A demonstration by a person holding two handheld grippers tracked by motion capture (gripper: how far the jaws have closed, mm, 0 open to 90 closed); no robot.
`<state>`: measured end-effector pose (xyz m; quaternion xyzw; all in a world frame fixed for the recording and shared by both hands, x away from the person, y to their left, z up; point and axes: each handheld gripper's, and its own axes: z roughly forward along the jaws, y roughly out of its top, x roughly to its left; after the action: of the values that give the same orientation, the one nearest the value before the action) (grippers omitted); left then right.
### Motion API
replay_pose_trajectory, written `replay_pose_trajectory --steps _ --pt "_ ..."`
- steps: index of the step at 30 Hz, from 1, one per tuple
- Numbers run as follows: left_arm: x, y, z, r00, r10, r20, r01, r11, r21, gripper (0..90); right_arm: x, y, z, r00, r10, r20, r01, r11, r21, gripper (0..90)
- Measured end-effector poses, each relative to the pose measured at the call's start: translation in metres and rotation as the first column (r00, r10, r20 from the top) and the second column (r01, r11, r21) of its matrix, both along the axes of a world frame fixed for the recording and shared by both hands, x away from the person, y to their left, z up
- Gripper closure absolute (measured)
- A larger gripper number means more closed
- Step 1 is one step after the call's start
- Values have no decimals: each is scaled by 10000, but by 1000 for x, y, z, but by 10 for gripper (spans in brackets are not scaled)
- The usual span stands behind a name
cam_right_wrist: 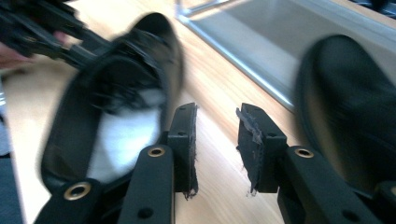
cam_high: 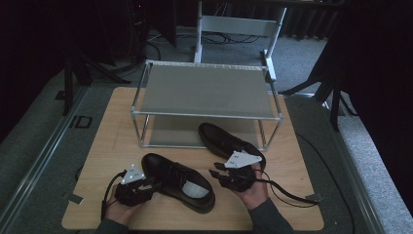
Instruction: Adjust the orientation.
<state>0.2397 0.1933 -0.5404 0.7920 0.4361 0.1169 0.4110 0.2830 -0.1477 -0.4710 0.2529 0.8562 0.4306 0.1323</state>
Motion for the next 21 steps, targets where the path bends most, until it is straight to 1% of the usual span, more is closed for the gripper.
replay_pose_trajectory --steps 1,3,5,6,10,12,13,14,15,16,17,19,21 --pt "0 0 0 10000 0 0 0 10000 0 612 0 0 0 10000 0 0 0 10000 0 658" --pt "0 0 0 10000 -4 5 4 10000 -56 612 0 13 -3 9993 343 -128 -345 9993 -134 650" --pt "-1 -1 0 10000 -3 39 4 9999 -117 612 2 21 -8 9986 443 -282 -453 9984 -338 650" --pt "-1 -2 -1 10000 8 57 -8 9999 -119 612 2 23 -9 9984 464 -313 -472 9985 -262 653" --pt "-1 -2 -1 10000 -1 41 1 9999 -145 613 4 30 -12 9955 676 -665 -693 9973 -228 653" --pt "-1 -2 -1 10000 -5 36 6 9999 -152 613 5 32 -16 9945 689 -790 -719 9968 -361 659" --pt "-1 -2 -1 10000 -6 32 6 9998 -175 613 6 33 -18 9938 720 -848 -757 9962 -420 677" --pt "-1 -2 -1 10000 -6 22 7 9998 -179 613 7 34 -21 9920 818 -961 -866 9951 -470 718" --pt "0 -3 -1 10000 23 14 -23 9998 -187 613 8 35 -22 9902 914 -1057 -960 9946 -398 781" --pt "0 -3 -1 10000 32 0 -32 9998 -211 613 7 36 -22 9890 1029 -1066 -1071 9937 -344 815" --pt "0 -3 -1 10000 -2 -36 1 9995 -303 613 7 36 -21 9907 935 -993 -981 9943 -421 841" --pt "1 -6 -2 9999 -99 -46 97 9993 -362 611 7 35 -20 9927 762 -934 -815 9952 -542 855" --pt "2 -13 -2 9996 -294 -42 293 9992 -268 604 5 32 -19 9969 591 -526 -639 9933 -962 858"
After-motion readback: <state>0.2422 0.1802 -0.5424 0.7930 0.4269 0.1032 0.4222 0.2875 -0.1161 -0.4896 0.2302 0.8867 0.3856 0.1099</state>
